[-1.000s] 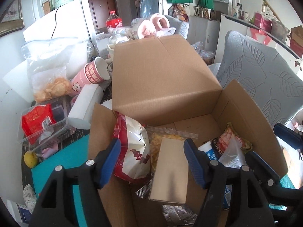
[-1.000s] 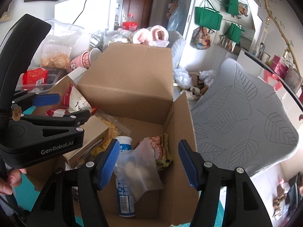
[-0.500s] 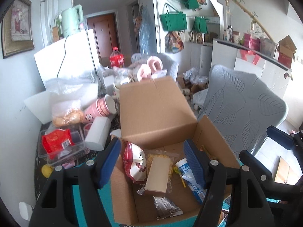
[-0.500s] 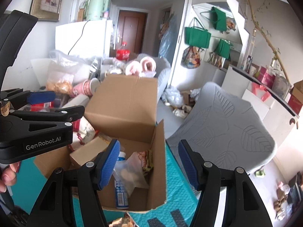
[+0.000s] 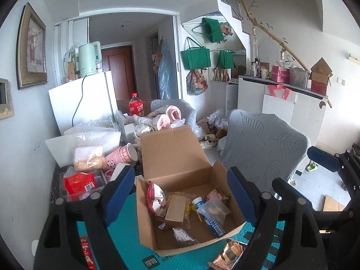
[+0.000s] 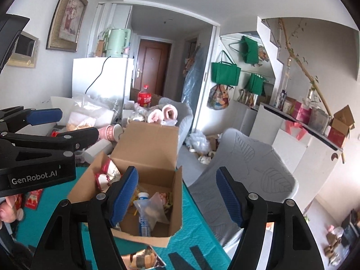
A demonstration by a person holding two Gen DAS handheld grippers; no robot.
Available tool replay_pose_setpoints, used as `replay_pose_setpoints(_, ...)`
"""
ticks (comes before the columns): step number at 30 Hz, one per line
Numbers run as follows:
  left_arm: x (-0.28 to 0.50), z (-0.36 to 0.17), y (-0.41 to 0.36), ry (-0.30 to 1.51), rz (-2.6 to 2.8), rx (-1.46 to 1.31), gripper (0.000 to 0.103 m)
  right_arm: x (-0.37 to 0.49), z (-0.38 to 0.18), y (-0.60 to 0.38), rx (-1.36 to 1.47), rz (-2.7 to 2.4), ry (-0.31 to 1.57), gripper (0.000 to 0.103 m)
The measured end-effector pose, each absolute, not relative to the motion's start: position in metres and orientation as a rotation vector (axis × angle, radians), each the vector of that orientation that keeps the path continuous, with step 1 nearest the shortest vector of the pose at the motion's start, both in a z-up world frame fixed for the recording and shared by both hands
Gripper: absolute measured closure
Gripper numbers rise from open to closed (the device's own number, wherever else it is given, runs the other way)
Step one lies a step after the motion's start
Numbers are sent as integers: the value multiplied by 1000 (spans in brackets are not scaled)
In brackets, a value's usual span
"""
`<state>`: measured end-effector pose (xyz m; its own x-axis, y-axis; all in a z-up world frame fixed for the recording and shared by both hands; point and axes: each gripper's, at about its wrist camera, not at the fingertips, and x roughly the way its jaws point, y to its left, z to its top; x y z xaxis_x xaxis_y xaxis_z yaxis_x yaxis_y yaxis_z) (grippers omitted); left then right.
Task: Organize snacks
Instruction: 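Withdraw both tools from the box back over the table, then move both tools toward the tan seaweed-roll snack pack on the table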
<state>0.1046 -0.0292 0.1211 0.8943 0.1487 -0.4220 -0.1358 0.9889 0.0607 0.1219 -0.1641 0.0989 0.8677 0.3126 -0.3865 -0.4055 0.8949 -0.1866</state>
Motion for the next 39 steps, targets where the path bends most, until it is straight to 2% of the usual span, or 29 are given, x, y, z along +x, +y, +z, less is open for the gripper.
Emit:
replay_pose_setpoints(11, 52, 113, -39, 423, 110, 23, 14, 70, 102, -184, -254, 377, 312, 21)
replay_pose_setpoints(18, 30, 91, -49, 434, 98, 9, 14, 47, 88, -201, -240, 370, 315, 21)
replay_pose_setpoints(39, 37, -27, -70, 704, 55, -62, 14, 48, -21, -233, -191, 399, 570, 21)
